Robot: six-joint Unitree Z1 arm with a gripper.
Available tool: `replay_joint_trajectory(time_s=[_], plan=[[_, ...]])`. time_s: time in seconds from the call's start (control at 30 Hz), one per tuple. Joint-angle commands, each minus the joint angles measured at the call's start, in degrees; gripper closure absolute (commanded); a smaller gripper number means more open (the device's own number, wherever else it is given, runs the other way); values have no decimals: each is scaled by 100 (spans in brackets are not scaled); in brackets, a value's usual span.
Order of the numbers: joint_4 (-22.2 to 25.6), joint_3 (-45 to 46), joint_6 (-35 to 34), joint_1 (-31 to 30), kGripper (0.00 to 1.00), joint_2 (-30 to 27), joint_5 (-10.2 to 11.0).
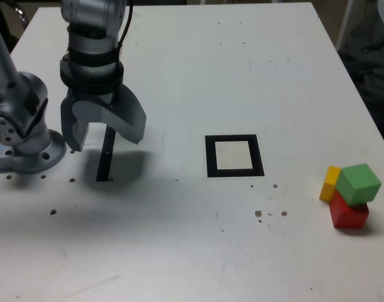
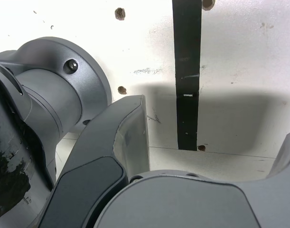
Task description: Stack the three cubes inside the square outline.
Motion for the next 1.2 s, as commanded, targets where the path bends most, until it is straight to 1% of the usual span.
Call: replay_joint_trajectory(time_s=[0.0,0.37,0.73,0.97,1.17], plan=[[-14,-20,-13,8,1,-18,-6],[-8,-87,-13,8,1,45,-11],[50,-437,20,8,1,369,-46],[130,-923,142,-97,1,613,-125],[387,-1571,139,-292,1,932,-155]])
